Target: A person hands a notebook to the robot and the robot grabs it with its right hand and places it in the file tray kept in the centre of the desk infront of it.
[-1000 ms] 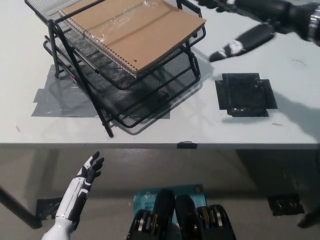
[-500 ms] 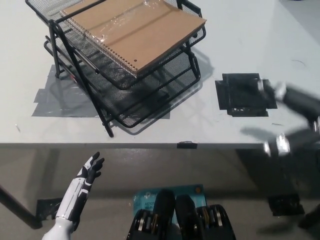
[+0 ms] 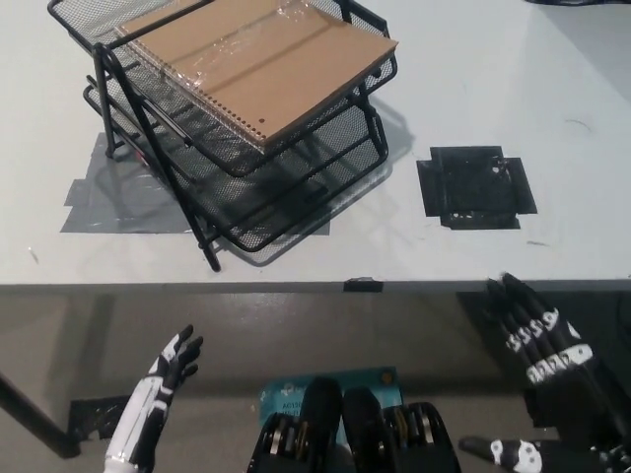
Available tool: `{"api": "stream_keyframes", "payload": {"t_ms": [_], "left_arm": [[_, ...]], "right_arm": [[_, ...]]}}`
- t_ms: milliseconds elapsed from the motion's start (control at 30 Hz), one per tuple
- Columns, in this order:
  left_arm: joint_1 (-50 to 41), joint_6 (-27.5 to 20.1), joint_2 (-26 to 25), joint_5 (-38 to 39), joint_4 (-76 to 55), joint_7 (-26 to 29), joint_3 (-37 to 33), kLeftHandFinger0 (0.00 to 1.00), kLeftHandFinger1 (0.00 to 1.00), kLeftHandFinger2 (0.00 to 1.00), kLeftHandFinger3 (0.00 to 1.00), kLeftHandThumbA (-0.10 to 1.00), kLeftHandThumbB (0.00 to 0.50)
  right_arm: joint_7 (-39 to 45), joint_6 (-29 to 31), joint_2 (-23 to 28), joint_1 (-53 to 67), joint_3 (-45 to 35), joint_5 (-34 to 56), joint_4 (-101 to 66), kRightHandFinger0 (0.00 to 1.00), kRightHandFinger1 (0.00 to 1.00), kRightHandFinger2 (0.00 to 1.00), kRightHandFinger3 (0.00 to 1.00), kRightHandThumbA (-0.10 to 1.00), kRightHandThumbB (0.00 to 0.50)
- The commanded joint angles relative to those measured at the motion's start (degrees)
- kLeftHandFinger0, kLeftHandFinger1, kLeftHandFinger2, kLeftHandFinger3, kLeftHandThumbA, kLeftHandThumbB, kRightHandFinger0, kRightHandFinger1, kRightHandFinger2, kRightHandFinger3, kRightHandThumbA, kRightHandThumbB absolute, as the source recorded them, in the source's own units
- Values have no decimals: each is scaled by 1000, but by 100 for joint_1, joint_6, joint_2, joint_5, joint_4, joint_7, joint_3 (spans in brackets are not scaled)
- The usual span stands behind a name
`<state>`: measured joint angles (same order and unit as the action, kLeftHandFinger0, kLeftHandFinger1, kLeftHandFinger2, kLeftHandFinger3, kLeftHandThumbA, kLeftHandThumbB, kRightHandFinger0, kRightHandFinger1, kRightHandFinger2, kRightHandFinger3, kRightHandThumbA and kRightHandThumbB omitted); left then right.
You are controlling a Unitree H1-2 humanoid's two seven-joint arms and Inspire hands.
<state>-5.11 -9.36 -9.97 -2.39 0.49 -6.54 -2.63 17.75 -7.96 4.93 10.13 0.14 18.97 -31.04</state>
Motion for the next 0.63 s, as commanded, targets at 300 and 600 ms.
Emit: {"api": "stream_keyframes", "payload": {"t_ms": [300,600], "left_arm": [[-324,-551,-43,267,-254,-192,-44,1000,1000,1000,1000,1000,128],[-438,-625,-28,271,-238,-210,-41,1000,1000,1000,1000,1000,110]], "right_arm": [[-518,1250,-941,394,-193,-359,1731,1000,1000,1000,1000,1000,385],[-508,1279,-859,434,-74,-521,1852,1000,1000,1000,1000,1000,351]]}}
